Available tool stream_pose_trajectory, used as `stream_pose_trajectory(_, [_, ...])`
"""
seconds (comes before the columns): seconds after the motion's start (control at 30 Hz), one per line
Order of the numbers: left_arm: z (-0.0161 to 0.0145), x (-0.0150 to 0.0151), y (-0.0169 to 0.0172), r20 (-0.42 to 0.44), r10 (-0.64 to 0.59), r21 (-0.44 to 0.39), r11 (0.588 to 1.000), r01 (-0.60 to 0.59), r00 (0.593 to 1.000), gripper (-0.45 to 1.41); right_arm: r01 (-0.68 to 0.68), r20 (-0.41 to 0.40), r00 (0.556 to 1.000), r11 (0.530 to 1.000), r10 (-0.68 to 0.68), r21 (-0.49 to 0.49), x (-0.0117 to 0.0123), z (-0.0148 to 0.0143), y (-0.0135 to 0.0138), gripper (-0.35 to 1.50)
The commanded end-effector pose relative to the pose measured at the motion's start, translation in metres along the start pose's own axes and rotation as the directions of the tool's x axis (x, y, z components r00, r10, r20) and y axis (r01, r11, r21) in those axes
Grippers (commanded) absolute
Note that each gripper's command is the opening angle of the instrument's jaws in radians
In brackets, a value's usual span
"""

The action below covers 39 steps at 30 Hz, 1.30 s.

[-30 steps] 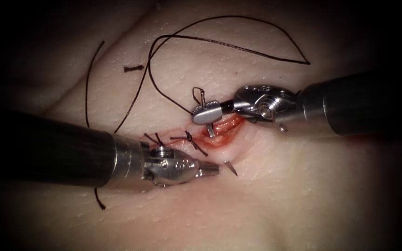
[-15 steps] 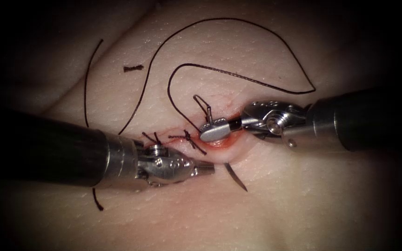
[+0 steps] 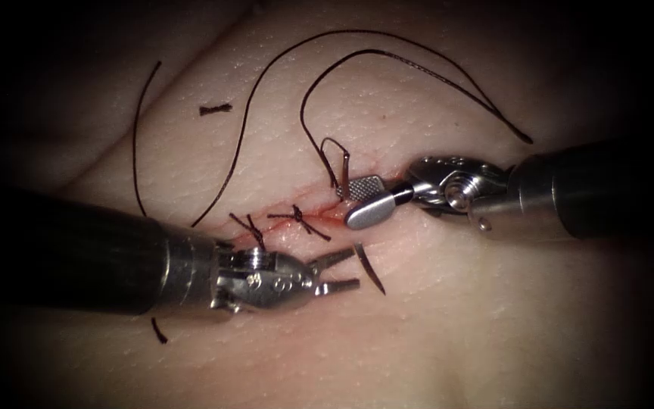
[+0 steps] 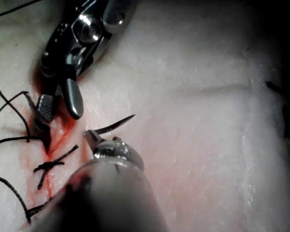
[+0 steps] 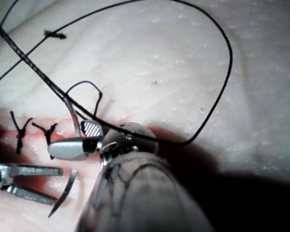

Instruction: Wound Closure

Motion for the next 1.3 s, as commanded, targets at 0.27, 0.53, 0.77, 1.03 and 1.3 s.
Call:
stream_pose_trajectory(0.27, [0.0010, 0.0007, 0.0001, -0.016, 0.033, 0.021, 0.999, -0.033, 0.999, 0.56, 0.050, -0.015, 0.999, 0.999, -0.050, 0.003, 0.0005, -0.0013, 0.0011, 1.40])
stream_pose_trajectory(0.53, [0.0023, 0.0004, 0.0006, 0.000, 0.077, 0.004, 0.997, -0.077, 0.997, 0.51, 0.059, -0.047, 0.997, 0.998, -0.058, 0.015, 0.0004, -0.0025, 0.0011, 1.35])
stream_pose_trajectory(0.77, [0.0036, -0.0001, 0.0012, 0.008, 0.098, -0.010, 0.995, -0.098, 0.995, 0.52, 0.061, -0.055, 0.997, 0.998, -0.060, 0.008, 0.0006, -0.0027, 0.0011, 1.33])
stream_pose_trajectory(1.03, [0.0034, 0.0002, 0.0002, -0.003, 0.091, -0.010, 0.996, -0.091, 0.996, -0.22, 0.057, -0.082, 0.995, 0.998, -0.056, 0.005, 0.0004, -0.0029, 0.0009, 1.28])
stream_pose_trajectory(1.3, [0.0023, 0.0010, -0.0015, -0.099, -0.172, -0.030, 0.985, 0.169, 0.980, -0.45, 0.053, -0.086, 0.995, 0.999, -0.053, 0.001, -0.0001, -0.0042, 0.0006, 1.20])
